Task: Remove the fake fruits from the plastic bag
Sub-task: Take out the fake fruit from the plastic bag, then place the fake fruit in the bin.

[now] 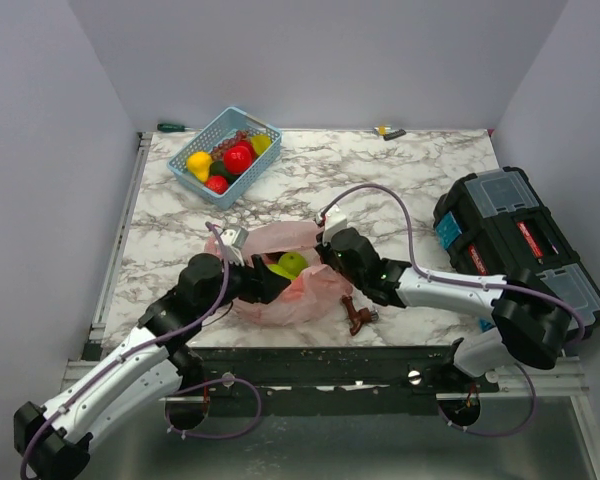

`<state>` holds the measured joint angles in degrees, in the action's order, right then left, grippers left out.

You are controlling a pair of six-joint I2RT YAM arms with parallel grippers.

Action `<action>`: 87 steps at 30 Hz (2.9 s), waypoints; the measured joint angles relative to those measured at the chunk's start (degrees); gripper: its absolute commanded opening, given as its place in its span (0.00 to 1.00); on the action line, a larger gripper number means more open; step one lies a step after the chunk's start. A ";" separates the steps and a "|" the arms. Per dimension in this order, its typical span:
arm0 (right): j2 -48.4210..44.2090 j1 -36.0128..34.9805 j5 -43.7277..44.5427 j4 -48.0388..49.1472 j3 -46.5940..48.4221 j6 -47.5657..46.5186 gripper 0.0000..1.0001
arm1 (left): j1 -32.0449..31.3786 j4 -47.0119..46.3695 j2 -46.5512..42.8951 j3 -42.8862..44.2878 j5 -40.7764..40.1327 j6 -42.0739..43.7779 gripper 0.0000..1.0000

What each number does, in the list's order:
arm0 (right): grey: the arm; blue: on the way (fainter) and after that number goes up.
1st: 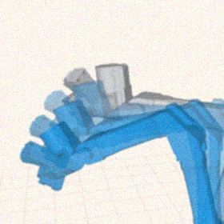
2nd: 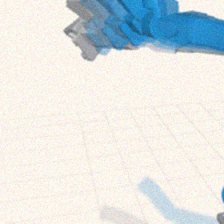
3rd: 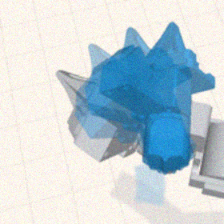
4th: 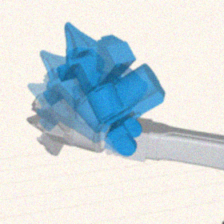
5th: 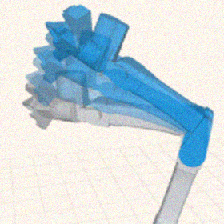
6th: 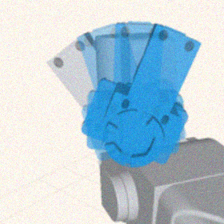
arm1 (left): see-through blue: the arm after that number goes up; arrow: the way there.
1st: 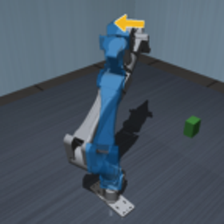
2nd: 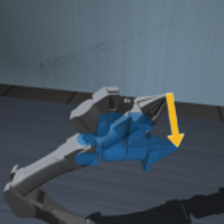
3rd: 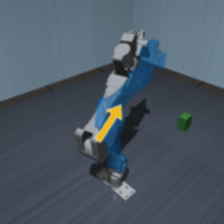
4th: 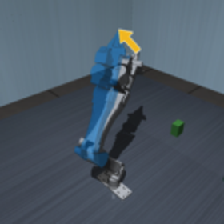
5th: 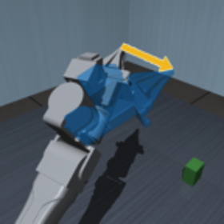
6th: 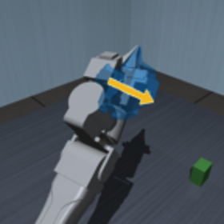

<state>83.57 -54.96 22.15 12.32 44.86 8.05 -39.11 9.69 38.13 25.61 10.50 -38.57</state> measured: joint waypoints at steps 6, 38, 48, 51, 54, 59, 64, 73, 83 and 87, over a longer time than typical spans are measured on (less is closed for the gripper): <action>-3.19 0.33 -10.43 -0.81 -2.12 -0.11 0.01 | -0.02 3.10 -5.75 2.25 -8.74 0.17 0.38; 0.85 8.98 -6.01 -4.55 1.70 9.92 0.01 | 1.27 4.20 -9.01 1.22 1.92 1.64 0.31; -8.22 10.86 -7.87 -4.02 1.64 5.73 0.01 | 2.43 3.48 -4.61 3.91 2.71 0.70 0.20; -8.09 10.86 -7.69 -2.47 0.22 4.37 0.01 | 2.64 0.31 -4.68 6.19 4.00 0.98 0.11; -7.39 10.86 -6.19 -2.27 -1.25 4.33 0.01 | 2.64 -1.33 -3.02 13.92 4.39 2.80 0.10; -4.44 10.86 -1.64 -2.05 -1.57 4.98 0.01 | 3.19 -1.27 1.92 27.54 1.29 6.93 0.00; -3.43 10.84 1.40 -1.99 -2.03 5.44 0.01 | 8.31 0.72 8.55 36.20 -3.89 7.80 0.00; -4.44 11.32 1.40 -0.44 -1.75 4.07 0.01 | 19.15 3.32 17.64 36.68 -7.48 8.37 0.00; -2.69 11.96 0.46 -0.42 2.01 1.88 0.01 | 34.45 2.69 46.16 55.54 -7.85 0.39 0.00; -2.91 11.98 -0.76 -0.48 2.01 1.33 0.01 | 39.45 2.84 56.74 60.57 -6.99 -3.26 0.00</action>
<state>80.66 -42.98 21.39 11.84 46.87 9.39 0.34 12.53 94.87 86.17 3.51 -41.82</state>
